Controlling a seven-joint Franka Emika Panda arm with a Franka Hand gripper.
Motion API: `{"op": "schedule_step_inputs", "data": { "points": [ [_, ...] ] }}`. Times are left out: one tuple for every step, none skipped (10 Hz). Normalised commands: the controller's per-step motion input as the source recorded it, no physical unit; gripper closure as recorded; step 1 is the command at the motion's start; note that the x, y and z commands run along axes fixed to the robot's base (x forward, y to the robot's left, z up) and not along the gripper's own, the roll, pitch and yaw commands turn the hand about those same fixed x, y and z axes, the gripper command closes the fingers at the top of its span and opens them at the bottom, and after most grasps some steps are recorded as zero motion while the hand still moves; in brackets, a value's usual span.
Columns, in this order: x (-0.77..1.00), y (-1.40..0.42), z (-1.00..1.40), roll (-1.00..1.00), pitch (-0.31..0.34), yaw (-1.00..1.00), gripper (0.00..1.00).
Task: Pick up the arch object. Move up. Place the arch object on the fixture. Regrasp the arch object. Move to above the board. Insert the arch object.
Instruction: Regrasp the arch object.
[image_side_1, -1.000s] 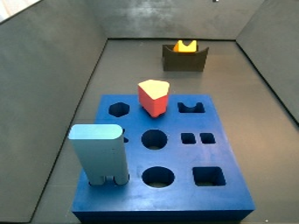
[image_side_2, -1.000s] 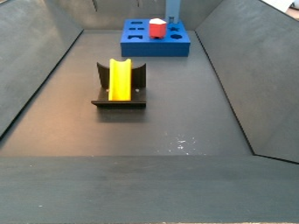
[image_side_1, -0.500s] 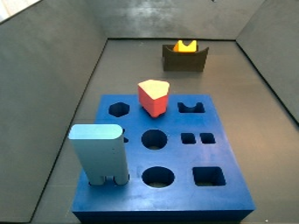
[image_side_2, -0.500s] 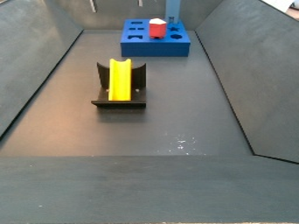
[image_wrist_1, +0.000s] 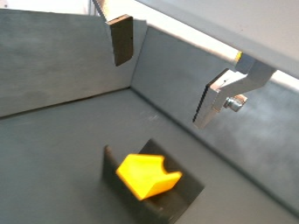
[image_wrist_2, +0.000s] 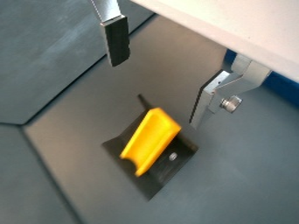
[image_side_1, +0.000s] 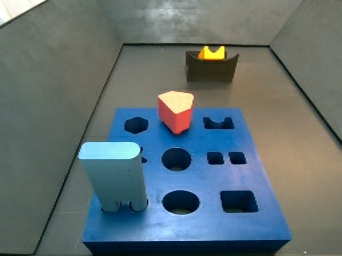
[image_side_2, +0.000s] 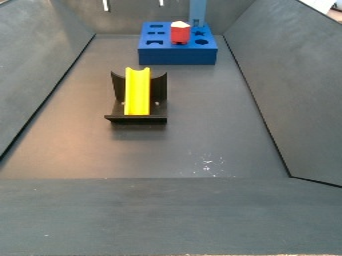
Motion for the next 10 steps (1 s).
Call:
{"op": "schedule_step_inputs", "data": {
  "points": [
    [0.04, -0.02, 0.00, 1.00, 0.064, 0.03, 0.00],
    [0.05, -0.03, -0.01, 1.00, 0.078, 0.03, 0.00],
    [0.07, -0.03, -0.01, 1.00, 0.105, 0.05, 0.00],
    [0.08, -0.03, -0.01, 1.00, 0.120, 0.06, 0.00],
    [0.10, -0.04, -0.01, 1.00, 0.156, 0.08, 0.00],
    [0.09, -0.04, -0.01, 1.00, 0.182, 0.11, 0.00],
    [0.09, -0.04, -0.01, 0.86, 0.186, 0.15, 0.00],
    [0.09, -0.04, -0.01, 0.73, 0.176, 0.17, 0.00],
    [0.10, -0.04, -0.02, 0.48, 0.146, 0.19, 0.00],
    [0.09, -0.03, -0.01, 0.32, 0.119, 0.20, 0.00]
  ]
}}
